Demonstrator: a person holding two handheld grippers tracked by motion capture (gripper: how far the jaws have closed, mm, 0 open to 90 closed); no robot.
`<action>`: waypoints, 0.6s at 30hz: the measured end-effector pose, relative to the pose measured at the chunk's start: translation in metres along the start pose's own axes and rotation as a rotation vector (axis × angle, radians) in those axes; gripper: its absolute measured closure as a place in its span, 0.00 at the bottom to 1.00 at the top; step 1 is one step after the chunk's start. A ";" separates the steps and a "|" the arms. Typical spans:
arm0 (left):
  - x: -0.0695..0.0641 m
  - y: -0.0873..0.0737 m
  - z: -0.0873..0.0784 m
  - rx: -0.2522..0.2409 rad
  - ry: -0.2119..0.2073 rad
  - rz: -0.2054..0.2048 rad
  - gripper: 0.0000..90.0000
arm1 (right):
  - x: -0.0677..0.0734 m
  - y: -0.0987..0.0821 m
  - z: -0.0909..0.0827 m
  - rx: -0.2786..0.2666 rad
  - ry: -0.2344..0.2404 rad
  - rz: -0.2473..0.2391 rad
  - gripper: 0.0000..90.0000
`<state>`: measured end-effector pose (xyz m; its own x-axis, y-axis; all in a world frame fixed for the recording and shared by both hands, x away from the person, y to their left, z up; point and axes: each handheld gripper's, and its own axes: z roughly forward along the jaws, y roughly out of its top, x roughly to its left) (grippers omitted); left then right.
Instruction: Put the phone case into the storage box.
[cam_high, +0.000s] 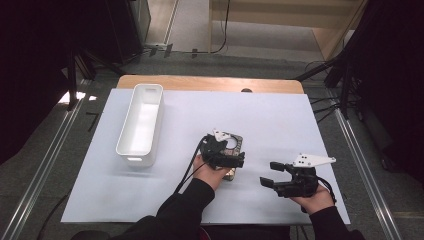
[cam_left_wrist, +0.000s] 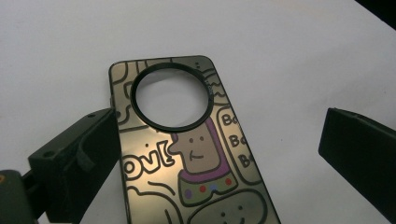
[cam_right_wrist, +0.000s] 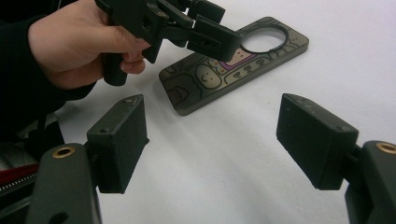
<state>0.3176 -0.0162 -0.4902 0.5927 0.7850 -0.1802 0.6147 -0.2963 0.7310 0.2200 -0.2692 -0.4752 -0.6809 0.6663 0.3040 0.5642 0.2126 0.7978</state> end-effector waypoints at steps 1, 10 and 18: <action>0.000 0.000 0.000 0.004 0.004 0.003 0.00 | 0.000 0.000 0.000 0.001 0.000 -0.002 0.26; -0.001 -0.004 0.006 0.014 0.013 -0.016 0.00 | 0.000 0.000 0.000 0.000 0.001 0.001 0.26; 0.002 -0.009 0.010 0.024 0.024 -0.023 0.00 | 0.000 0.000 0.000 0.002 0.001 -0.002 0.26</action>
<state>0.3184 -0.0179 -0.5036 0.5656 0.8047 -0.1805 0.6405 -0.2908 0.7108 0.2198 -0.2689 -0.4753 -0.6825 0.6651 0.3031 0.5637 0.2150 0.7975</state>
